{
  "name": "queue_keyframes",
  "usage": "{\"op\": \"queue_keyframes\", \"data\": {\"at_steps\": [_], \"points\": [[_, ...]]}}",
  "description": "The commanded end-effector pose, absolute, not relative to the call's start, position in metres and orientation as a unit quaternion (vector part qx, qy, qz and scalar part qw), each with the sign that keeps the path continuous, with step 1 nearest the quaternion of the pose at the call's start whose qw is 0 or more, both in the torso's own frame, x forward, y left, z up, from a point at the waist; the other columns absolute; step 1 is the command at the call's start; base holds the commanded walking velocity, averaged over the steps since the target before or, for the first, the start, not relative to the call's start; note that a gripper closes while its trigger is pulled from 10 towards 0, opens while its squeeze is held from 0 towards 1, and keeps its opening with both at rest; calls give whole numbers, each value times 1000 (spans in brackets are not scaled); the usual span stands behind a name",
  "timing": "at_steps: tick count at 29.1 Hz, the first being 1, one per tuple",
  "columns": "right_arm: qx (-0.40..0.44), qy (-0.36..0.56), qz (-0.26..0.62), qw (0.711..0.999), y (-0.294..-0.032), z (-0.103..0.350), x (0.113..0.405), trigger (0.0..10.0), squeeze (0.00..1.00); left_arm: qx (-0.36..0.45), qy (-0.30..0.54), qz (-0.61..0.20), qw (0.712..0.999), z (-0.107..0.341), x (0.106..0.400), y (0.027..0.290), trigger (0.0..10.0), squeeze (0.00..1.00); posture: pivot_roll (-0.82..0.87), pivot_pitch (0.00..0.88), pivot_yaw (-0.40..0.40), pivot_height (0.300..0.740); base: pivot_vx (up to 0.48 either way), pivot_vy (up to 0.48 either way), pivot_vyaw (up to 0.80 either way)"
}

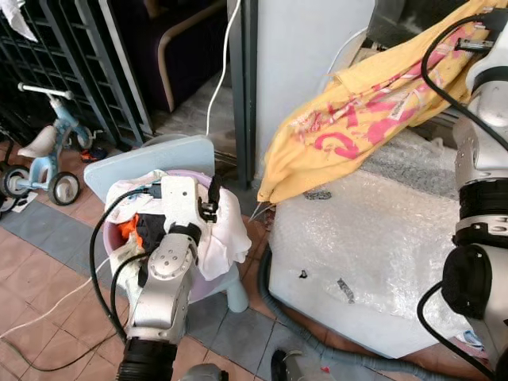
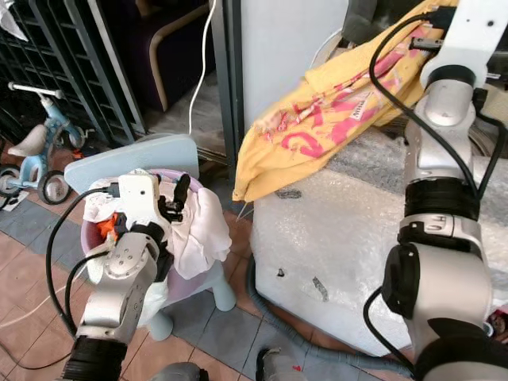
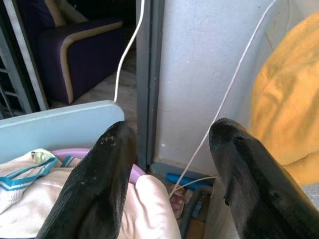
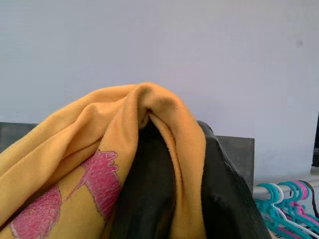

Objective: Clothes washing

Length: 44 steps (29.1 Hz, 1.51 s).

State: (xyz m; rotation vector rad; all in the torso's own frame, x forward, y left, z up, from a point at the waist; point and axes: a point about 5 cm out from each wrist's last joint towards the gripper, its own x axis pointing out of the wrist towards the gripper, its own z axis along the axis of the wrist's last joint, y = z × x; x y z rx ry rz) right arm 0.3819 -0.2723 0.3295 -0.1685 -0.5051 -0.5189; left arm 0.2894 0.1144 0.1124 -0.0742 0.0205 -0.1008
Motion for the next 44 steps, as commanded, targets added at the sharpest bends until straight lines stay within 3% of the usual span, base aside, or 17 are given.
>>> {"op": "queue_keyframes", "data": {"at_steps": [1,3,8,10,15,19,28,44], "points": [[-66,-262,-291,918,-289,338,376,10000,0,-38,1,-50,998,117,289,114,10000,0,-8,0,18,740,0,0,-800],[-46,-260,-334,905,-301,337,374,10000,0,-41,4,-56,998,116,286,111,10000,0,-9,0,21,740,0,0,-800],[-65,-237,-324,913,-296,326,379,10000,0,-40,8,-62,997,114,283,109,10000,0,-13,0,23,740,0,0,-800],[-69,-223,-304,924,-290,319,384,10000,0,-39,12,-62,997,113,283,109,10000,0,-11,0,23,740,0,0,-800],[-81,-88,-201,972,-260,267,404,10000,0,-37,15,-57,998,112,284,111,10000,0,-9,0,18,740,0,0,-219],[-69,-55,-166,982,-250,249,407,10000,0,-35,17,-55,998,111,283,111,10000,0,-7,0,16,740,0,0,0],[-49,-79,-97,991,-237,245,406,10000,0,-36,10,-64,997,112,278,111,10000,0,-11,0,18,740,0,0,0],[-77,-97,-44,991,-226,249,407,10000,0,-36,12,-70,997,112,274,110,10000,0,-4,6,23,740,316,0,0]]}}
